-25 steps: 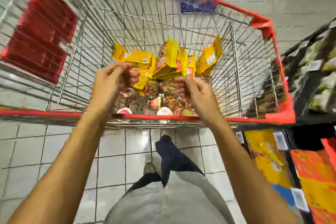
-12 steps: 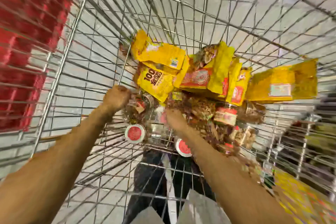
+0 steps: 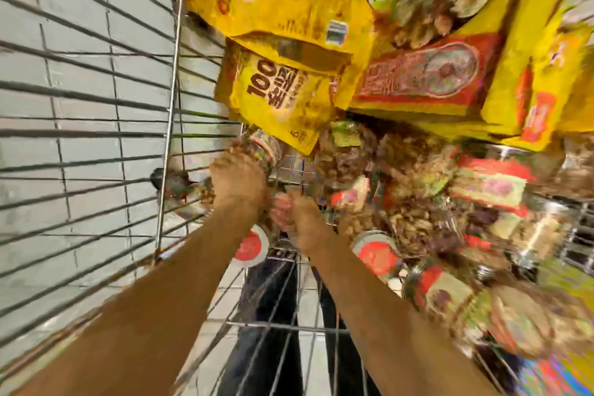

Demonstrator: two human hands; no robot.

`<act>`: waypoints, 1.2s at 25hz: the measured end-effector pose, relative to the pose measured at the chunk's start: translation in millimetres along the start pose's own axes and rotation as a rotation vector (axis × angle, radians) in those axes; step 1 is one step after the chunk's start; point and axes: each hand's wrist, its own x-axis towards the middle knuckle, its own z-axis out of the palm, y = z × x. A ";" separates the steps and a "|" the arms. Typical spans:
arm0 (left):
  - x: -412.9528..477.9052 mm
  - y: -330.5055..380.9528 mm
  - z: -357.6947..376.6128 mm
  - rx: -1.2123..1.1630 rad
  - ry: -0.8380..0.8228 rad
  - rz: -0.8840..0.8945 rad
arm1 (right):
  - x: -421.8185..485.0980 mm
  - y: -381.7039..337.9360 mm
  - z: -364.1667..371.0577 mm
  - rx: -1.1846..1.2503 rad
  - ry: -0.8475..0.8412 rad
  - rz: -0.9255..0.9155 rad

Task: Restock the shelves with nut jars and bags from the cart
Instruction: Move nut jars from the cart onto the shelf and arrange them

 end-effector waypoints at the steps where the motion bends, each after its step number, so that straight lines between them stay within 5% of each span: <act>1: -2.9 -2.3 -3.6 0.009 0.000 0.023 | -2.5 5.2 2.4 0.049 0.005 0.013; 3: -11.0 -13.8 -19.1 -0.066 0.020 0.071 | -17.9 4.2 1.1 0.119 -0.051 -0.015; 7: -50.2 -3.6 -41.5 -0.760 -0.087 0.091 | -54.5 -4.0 -25.7 0.251 -0.155 -0.073; 13: -94.4 29.5 -41.3 -1.170 -0.067 0.068 | -85.7 -9.4 -70.1 0.345 -0.107 -0.060; 17: -19.2 12.6 -32.2 -0.931 0.338 -0.056 | -76.5 -11.3 -75.3 0.379 -0.090 -0.033; 24: 53.0 31.3 18.0 0.065 -0.023 0.004 | -55.2 -6.8 -82.4 0.406 -0.142 -0.006; 30: 40.8 32.6 10.3 0.056 -0.082 -0.033 | -65.7 -8.8 -89.1 0.414 -0.212 -0.049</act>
